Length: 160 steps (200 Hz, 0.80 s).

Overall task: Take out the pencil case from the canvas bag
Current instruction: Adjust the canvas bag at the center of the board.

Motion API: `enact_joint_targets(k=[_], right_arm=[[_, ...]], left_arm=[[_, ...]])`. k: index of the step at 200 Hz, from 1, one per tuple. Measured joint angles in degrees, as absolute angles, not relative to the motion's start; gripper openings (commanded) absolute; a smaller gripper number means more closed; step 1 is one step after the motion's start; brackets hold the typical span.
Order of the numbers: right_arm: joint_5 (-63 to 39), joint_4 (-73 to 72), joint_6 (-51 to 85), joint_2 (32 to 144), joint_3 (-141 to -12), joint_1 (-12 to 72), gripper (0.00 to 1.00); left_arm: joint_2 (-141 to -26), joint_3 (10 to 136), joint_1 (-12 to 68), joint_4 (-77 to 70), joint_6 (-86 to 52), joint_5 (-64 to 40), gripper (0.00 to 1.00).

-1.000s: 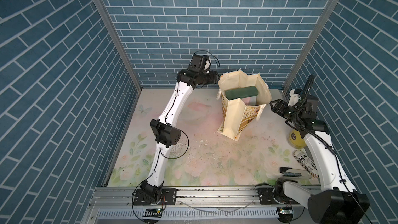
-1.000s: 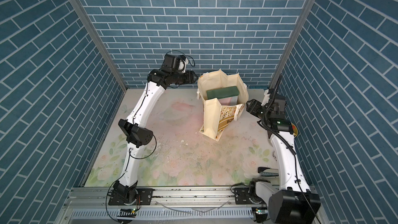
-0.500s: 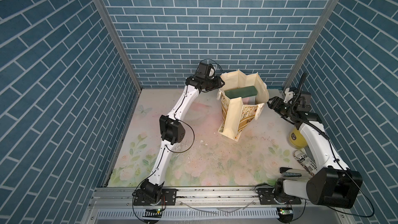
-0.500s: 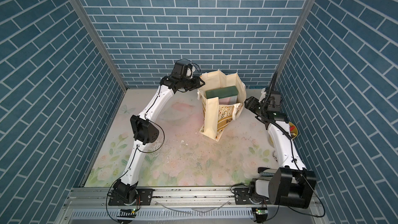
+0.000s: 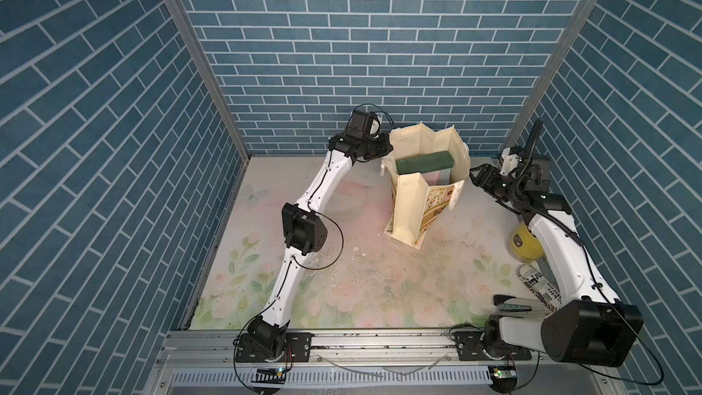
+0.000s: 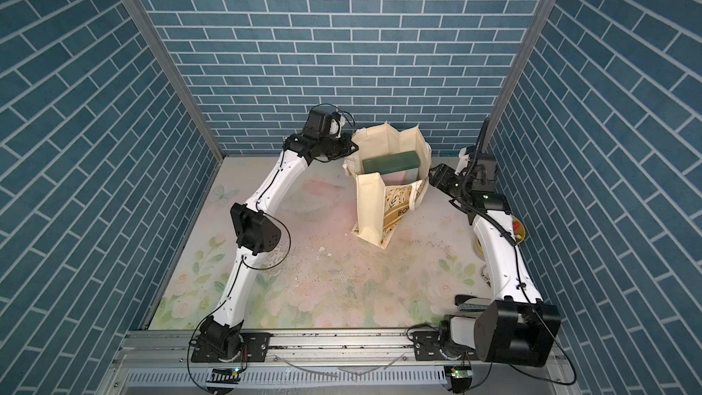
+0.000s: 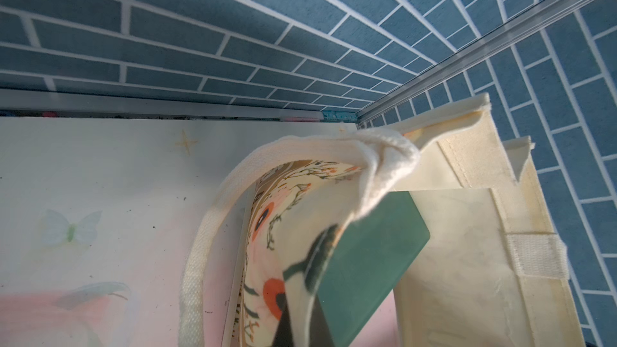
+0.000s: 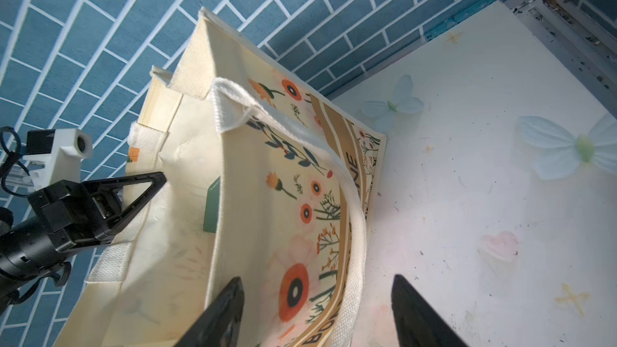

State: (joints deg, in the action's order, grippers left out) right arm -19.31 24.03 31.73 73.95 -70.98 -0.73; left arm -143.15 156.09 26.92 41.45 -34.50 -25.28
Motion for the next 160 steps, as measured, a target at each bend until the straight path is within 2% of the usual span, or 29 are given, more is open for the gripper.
enact_joint_targets(k=[91, 160], right_arm=[[-19.38, 25.28, 31.73, 73.91, -73.17, -0.14, 0.71], [-19.18, 25.28, 31.70, 79.83, -76.03, 6.46, 0.68]], left_arm=[[-141.21, 155.89, 27.57, 42.65, -30.17, -24.93, 0.00], [-136.42, 155.70, 26.65, 49.19, -23.51, -26.41, 0.00]])
